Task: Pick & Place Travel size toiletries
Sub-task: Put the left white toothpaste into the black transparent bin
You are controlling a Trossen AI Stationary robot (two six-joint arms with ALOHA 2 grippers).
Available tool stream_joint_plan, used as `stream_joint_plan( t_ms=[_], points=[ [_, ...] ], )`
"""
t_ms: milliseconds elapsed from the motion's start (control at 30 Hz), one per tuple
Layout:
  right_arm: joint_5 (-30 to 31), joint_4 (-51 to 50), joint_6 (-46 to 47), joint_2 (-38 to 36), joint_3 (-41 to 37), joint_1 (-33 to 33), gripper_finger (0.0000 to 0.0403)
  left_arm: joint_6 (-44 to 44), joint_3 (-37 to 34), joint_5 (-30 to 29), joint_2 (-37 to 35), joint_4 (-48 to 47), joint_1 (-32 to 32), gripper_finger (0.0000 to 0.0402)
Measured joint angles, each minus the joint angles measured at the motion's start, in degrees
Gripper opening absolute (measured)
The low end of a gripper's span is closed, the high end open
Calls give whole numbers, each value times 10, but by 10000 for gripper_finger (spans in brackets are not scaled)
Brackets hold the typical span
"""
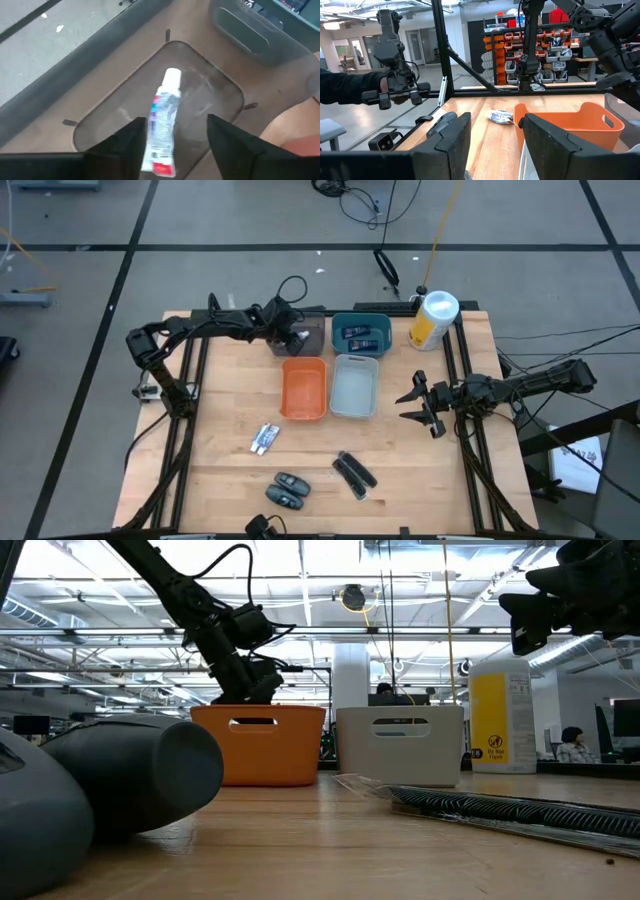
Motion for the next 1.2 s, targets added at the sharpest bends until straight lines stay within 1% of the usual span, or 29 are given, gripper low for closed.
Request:
stream_joint_plan(
  t_ms=[133, 233, 333, 533, 600, 767, 900, 1000, 1100, 1200],
  points=[
    [0, 0, 0, 0, 0, 0, 171, 28, 0, 0, -4, -1, 0, 252],
    [0, 0, 0, 0, 0, 0, 171, 30, 0, -2, -19, -1, -1, 261],
    [0, 0, 0, 0, 0, 0, 171, 30, 0, -5, -44, -2, -2, 260],
    [0, 0, 0, 0, 0, 0, 171, 36, 0, -3, -122, -8, -17, 241],
    [0, 0, 0, 0, 0, 0, 171, 41, 0, 6, -152, -9, -26, 232],
    [1, 1, -1, 0, 0, 0, 171, 49, 0, 45, -237, -22, -51, 211],
    [12, 21, -30, -2, 0, 0, 171, 59, -13, 86, -305, -25, -79, 194],
    [53, 15, -29, -7, 0, 0, 171, 57, -42, 92, -354, -27, -104, 180],
    [87, -9, -28, -10, 0, 0, 171, 33, -85, 91, -412, -18, -128, 167],
    [90, -21, -29, -15, 0, 0, 171, 6, -136, 88, -471, -11, -152, 155]
  ],
)
